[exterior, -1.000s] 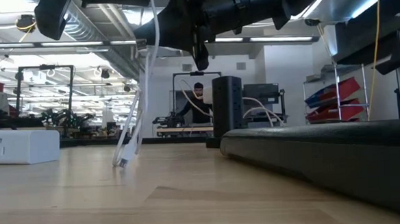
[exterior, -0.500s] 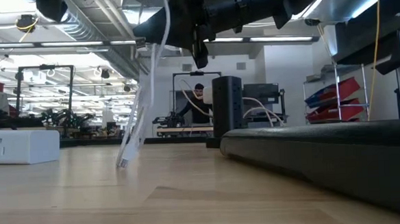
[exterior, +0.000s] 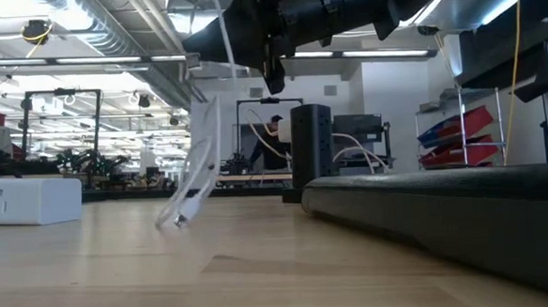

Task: Insert USB
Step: Insert the white USB cable into the white outlet extension

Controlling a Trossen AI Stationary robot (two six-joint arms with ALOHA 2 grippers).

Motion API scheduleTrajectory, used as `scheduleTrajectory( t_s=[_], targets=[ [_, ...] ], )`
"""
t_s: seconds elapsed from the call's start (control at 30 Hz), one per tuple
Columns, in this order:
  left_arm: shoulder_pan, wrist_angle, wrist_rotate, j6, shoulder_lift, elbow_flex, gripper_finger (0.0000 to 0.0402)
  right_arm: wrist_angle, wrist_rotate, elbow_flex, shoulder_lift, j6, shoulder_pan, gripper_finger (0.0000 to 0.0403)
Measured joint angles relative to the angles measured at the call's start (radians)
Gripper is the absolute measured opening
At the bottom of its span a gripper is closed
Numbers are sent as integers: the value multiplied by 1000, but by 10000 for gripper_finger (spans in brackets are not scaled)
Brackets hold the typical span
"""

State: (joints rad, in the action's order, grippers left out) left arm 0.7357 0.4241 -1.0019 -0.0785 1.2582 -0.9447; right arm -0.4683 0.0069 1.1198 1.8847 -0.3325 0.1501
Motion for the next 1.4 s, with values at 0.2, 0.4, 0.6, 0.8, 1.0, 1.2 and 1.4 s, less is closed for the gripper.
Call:
scheduleTrajectory(
  t_s=[0.2,0.4,0.6,0.8,1.0,1.2,1.4],
  targets=[
    [-44,432,380,599,-82,4,326,8,-31,0,0,0,0,0],
    [-73,511,649,797,-95,68,326,8,-52,0,0,9,0,0],
    [-130,452,791,863,-95,213,326,7,-56,0,0,18,0,0],
    [-171,394,803,829,-95,303,326,5,-70,0,0,27,0,0],
    [-173,353,729,722,-95,313,326,-2,-71,0,0,27,0,0],
    [-181,370,726,674,-93,316,326,-2,-87,0,0,27,0,0],
    [-202,325,742,673,-93,367,326,-2,-88,0,0,27,0,0]
  ],
)
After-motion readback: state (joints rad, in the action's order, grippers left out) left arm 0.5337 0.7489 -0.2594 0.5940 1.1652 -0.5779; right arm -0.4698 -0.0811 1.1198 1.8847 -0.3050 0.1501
